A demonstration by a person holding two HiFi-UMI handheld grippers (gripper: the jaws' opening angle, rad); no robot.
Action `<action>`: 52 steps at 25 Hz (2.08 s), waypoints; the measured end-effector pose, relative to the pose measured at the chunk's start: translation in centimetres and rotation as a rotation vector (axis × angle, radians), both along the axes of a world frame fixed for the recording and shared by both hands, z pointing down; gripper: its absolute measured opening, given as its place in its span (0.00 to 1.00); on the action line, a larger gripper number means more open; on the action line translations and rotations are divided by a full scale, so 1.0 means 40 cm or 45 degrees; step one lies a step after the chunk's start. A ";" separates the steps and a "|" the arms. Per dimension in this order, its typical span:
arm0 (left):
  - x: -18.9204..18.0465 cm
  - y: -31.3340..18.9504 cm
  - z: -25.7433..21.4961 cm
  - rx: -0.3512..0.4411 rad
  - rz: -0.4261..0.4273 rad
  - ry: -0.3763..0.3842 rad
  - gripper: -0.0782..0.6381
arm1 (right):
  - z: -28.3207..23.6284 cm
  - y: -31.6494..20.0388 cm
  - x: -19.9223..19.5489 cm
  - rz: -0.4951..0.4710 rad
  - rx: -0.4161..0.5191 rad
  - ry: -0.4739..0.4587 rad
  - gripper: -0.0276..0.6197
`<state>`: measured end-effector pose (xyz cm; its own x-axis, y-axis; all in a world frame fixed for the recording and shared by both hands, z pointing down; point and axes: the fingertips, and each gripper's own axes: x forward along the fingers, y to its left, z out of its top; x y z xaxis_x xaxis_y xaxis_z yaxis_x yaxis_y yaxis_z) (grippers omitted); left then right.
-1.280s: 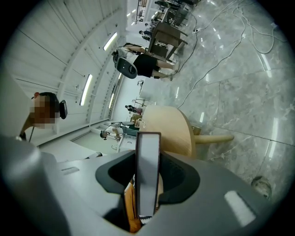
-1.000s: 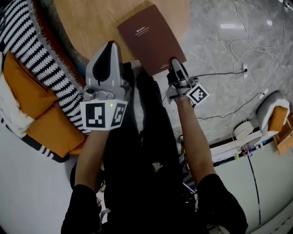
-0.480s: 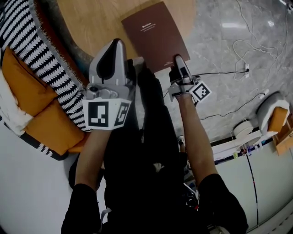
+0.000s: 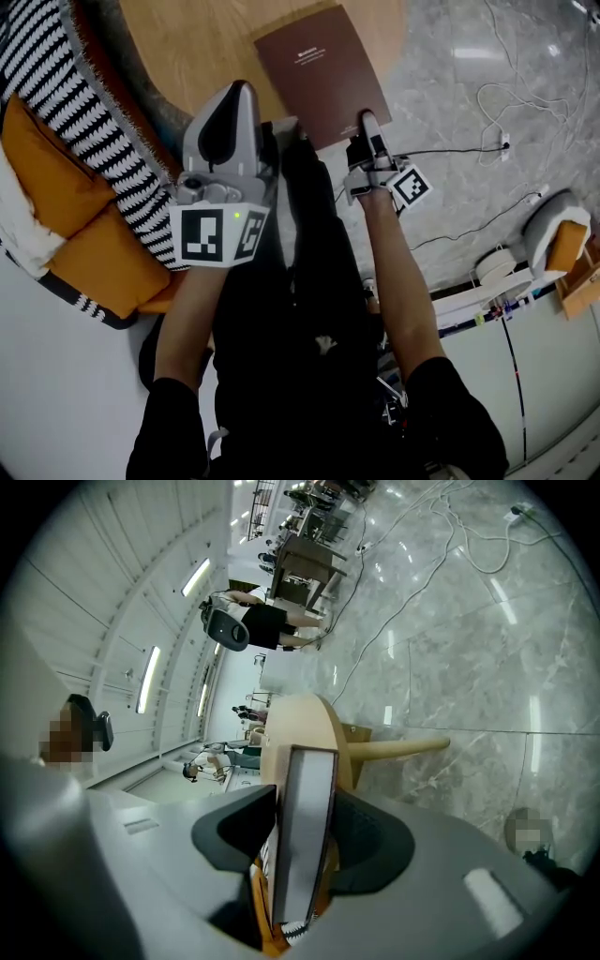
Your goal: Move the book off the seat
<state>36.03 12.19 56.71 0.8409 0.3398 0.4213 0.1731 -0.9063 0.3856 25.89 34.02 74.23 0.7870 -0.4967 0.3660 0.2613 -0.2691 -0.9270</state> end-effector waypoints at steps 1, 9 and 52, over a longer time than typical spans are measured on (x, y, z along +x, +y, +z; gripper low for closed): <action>0.000 -0.001 0.002 -0.001 0.000 -0.001 0.12 | 0.004 0.001 -0.001 0.000 -0.010 -0.007 0.32; 0.002 -0.007 0.003 -0.008 -0.009 -0.006 0.12 | 0.015 0.000 0.001 -0.026 -0.085 -0.052 0.39; 0.023 -0.144 0.023 -0.058 -0.073 -0.031 0.12 | 0.090 -0.042 0.039 -0.029 -0.544 -0.330 0.62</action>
